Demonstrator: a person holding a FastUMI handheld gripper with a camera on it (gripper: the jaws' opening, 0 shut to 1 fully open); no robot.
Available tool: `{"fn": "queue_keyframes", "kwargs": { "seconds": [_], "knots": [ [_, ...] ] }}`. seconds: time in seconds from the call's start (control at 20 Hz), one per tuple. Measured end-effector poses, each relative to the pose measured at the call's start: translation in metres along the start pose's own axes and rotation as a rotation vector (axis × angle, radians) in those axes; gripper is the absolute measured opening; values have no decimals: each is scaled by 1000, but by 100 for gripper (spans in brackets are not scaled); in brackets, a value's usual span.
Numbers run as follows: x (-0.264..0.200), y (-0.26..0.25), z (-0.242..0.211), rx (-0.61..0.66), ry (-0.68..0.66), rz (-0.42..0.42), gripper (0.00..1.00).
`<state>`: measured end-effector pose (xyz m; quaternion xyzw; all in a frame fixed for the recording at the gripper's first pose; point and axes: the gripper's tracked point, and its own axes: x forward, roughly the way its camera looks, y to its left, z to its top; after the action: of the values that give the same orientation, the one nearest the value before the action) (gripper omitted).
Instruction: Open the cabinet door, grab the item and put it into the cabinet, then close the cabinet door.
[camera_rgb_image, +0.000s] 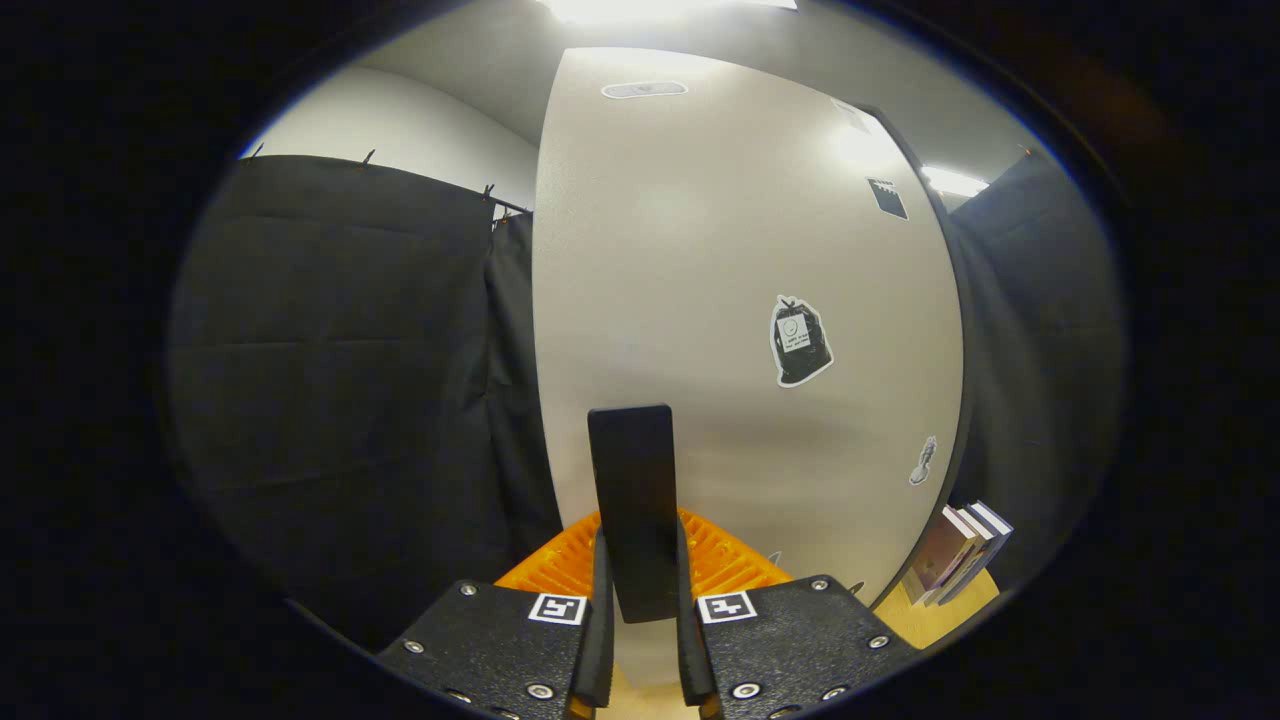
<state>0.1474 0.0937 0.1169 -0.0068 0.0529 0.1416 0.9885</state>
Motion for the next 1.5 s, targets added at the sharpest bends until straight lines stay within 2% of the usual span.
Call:
{"fn": "queue_keyframes", "kwargs": {
  "seconds": [0.45,1.15,1.35,1.5],
  "knots": [
    [-43,-19,-2,-1,5,0,26],
    [-115,-71,-3,7,6,-136,25],
    [-132,-90,-4,81,-1,-175,25],
    [-143,-103,-2,54,-1,-217,25]
  ]
}}
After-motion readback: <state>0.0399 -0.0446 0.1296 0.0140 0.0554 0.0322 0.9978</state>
